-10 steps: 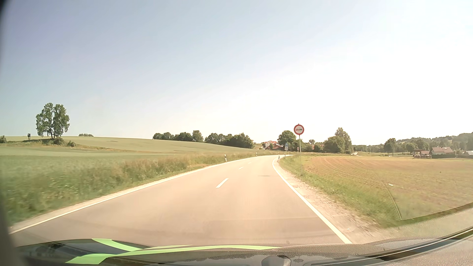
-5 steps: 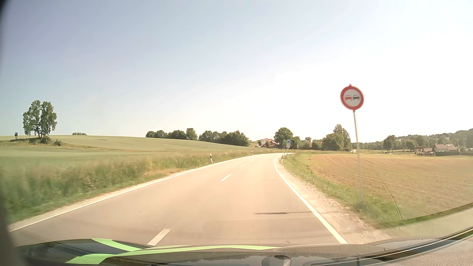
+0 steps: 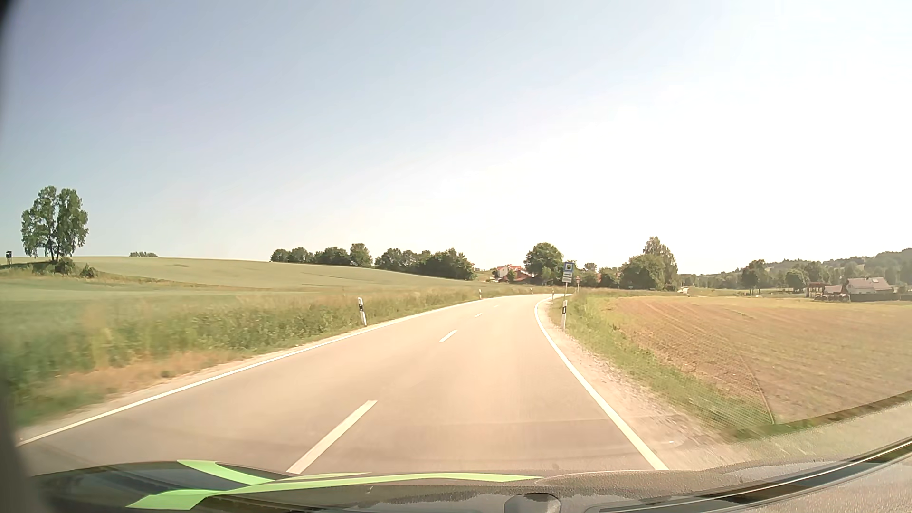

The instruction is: Follow the waypoints while adhering to traffic rules and regulations

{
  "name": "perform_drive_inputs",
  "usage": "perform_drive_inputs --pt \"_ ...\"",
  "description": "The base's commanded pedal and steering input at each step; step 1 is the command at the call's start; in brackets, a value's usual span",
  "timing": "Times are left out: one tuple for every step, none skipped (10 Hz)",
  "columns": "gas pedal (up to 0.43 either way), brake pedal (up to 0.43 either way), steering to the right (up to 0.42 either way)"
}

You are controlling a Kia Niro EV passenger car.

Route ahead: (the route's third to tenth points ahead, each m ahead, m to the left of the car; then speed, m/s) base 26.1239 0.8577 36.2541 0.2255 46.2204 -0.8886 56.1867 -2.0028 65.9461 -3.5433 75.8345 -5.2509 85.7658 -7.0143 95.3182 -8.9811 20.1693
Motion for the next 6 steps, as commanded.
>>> perform_drive_inputs --pt "0.169 0.0 0.007" --pt "0.169 0.0 0.007" --pt "0.169 0.0 0.009" --pt "0.157 0.0 0.01" --pt "0.138 0.0 0.011" --pt "0.11 0.0 0.011"
